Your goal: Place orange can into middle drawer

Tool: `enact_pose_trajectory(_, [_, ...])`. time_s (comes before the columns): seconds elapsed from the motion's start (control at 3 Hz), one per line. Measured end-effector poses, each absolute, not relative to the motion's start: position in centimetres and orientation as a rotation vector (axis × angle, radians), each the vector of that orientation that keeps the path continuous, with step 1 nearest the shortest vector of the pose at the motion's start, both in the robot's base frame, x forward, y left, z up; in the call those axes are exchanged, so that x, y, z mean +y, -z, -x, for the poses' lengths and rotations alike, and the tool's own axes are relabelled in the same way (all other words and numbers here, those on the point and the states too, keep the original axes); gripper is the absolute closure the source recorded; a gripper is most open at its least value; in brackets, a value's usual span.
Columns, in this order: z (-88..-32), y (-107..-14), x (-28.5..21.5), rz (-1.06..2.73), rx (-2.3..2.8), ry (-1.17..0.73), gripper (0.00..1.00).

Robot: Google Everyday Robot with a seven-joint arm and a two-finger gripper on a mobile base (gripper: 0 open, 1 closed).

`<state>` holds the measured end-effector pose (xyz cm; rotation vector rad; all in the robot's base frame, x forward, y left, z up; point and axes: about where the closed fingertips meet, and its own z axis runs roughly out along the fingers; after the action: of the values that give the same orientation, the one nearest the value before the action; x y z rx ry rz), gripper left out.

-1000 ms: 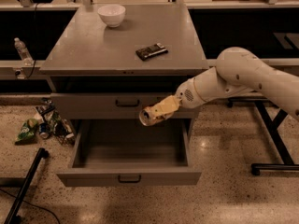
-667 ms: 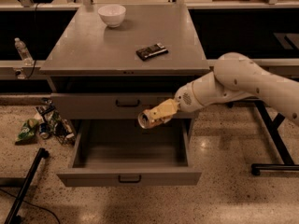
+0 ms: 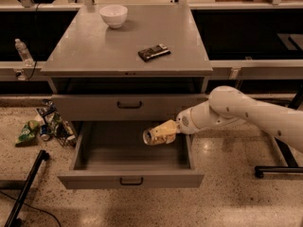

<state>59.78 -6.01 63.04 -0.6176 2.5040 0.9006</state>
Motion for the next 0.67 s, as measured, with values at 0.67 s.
enact_pose_trajectory(0.67, [-62.2, -52.4, -4.7, 0.398, 2.685, -0.824, 1.00])
